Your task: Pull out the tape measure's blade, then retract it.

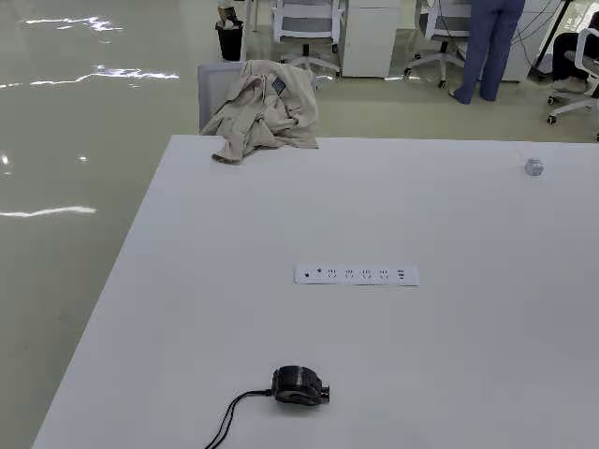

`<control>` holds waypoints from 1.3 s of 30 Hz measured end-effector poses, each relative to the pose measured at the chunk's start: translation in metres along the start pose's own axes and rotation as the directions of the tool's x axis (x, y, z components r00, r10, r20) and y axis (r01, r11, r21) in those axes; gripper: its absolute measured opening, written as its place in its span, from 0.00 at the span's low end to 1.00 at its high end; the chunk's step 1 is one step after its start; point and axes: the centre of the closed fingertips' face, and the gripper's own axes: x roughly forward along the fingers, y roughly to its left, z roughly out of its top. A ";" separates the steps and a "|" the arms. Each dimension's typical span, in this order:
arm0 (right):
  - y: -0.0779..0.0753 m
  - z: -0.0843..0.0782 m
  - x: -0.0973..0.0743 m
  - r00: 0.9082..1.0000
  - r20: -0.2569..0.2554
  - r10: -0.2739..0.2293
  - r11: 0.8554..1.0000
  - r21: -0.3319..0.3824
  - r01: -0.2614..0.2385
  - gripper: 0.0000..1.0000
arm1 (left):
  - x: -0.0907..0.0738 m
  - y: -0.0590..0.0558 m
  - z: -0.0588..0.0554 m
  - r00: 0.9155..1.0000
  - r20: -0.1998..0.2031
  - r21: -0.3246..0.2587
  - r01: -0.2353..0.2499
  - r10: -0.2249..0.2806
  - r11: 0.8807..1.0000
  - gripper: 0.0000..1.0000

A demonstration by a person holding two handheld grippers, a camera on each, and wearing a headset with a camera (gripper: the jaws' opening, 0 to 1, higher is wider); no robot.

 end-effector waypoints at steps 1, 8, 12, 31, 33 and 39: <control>-0.001 -0.001 0.000 1.000 -0.001 0.001 1.000 -0.001 -0.001 0.95 | 0.000 -0.001 -0.001 1.000 -0.002 -0.002 -0.001 0.001 1.000 1.00; 0.000 -0.005 0.001 1.000 -0.016 0.007 1.000 0.000 -0.007 0.95 | 0.003 0.000 -0.010 1.000 -0.017 -0.011 -0.001 0.001 1.000 1.00; 0.000 -0.005 0.002 1.000 -0.020 0.006 1.000 0.002 -0.006 0.95 | 0.002 0.002 -0.009 1.000 -0.015 -0.018 -0.003 0.003 1.000 1.00; -0.008 -0.008 0.002 0.999 -0.033 0.005 1.000 -0.003 -0.005 0.93 | 0.004 0.002 -0.006 1.000 -0.023 -0.002 -0.004 0.004 1.000 1.00; -0.008 -0.008 0.002 0.999 -0.032 0.010 1.000 -0.003 -0.010 0.93 | 0.004 0.001 -0.005 1.000 -0.026 0.004 0.000 0.000 1.000 1.00; -0.007 -0.009 0.006 0.999 -0.033 0.017 1.000 -0.009 -0.018 0.93 | 0.007 -0.001 -0.004 1.000 -0.029 0.008 0.008 -0.008 1.000 1.00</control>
